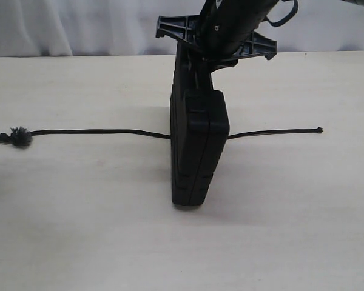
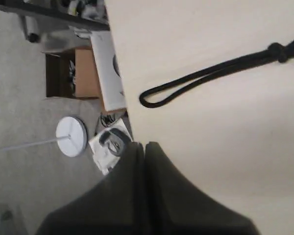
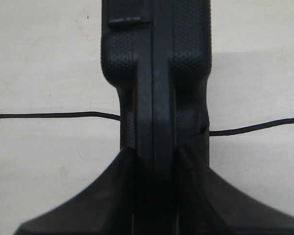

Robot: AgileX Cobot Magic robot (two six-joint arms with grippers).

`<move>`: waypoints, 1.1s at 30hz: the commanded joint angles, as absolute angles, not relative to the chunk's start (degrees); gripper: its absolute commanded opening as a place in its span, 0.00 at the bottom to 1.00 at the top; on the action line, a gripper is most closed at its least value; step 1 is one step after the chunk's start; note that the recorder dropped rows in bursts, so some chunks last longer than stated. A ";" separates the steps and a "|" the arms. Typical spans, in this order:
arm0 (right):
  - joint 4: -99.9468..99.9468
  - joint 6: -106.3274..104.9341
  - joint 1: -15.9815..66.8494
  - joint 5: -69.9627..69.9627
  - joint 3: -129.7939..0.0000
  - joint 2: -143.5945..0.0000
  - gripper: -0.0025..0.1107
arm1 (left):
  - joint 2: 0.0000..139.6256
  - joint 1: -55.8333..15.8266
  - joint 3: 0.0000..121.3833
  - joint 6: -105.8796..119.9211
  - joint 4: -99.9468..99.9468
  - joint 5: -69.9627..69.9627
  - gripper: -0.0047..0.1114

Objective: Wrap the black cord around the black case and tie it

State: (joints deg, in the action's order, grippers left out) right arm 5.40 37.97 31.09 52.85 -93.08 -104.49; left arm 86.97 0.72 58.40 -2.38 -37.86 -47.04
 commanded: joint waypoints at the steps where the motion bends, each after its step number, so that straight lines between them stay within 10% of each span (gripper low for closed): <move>1: 4.88 38.34 31.44 52.32 -93.30 -104.10 0.06 | 101.16 1.44 68.67 16.04 -17.76 -53.87 0.04; 4: 4.88 38.34 31.44 52.32 -93.30 -104.10 0.06 | 109.45 2.00 74.65 28.72 -9.24 -52.36 0.09; 10: 4.88 38.34 31.44 52.32 -93.30 -104.10 0.06 | 116.04 2.00 74.65 41.58 -10.96 -42.95 0.58; 23: 4.88 38.34 31.44 52.32 -93.30 -104.10 0.06 | 121.13 2.00 74.49 49.73 -4.15 -37.27 0.56; 33: 4.88 38.34 31.44 52.32 -93.30 -104.10 0.06 | 121.81 2.00 74.49 41.99 13.01 -43.10 0.10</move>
State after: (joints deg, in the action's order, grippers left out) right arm 5.40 37.97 31.09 52.85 -93.08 -104.49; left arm 121.09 1.96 74.43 44.50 7.49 -40.84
